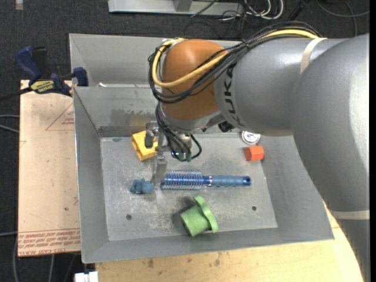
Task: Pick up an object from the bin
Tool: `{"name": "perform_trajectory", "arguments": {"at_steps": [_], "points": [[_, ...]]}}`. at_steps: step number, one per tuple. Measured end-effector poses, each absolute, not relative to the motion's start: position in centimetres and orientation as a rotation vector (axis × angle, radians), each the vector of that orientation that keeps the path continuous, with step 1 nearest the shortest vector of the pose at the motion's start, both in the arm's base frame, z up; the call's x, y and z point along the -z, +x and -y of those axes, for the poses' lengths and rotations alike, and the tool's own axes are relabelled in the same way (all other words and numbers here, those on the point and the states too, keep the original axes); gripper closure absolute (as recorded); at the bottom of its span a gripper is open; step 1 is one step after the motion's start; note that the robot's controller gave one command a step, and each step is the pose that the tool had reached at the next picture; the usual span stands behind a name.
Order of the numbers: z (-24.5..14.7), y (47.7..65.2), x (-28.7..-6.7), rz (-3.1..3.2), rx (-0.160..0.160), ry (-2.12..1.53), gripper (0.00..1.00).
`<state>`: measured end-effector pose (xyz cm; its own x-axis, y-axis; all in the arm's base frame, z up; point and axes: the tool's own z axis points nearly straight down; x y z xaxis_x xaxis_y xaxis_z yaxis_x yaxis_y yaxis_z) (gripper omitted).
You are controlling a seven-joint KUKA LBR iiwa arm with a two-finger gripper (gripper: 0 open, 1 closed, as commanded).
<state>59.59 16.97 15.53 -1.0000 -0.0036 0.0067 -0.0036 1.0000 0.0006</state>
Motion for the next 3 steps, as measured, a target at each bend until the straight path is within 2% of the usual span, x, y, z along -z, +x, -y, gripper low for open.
{"name": "perform_trajectory", "arguments": {"at_steps": [1, 2, 3], "points": [[-7.2, 57.4, -6.5, 3.132, -0.004, 0.109, 0.0], [-6.4, 57.7, -10.1, 3.127, 0.001, 0.347, 0.0], [-5.0, 58.9, -10.0, 3.108, 0.001, 0.489, 0.0]]}}
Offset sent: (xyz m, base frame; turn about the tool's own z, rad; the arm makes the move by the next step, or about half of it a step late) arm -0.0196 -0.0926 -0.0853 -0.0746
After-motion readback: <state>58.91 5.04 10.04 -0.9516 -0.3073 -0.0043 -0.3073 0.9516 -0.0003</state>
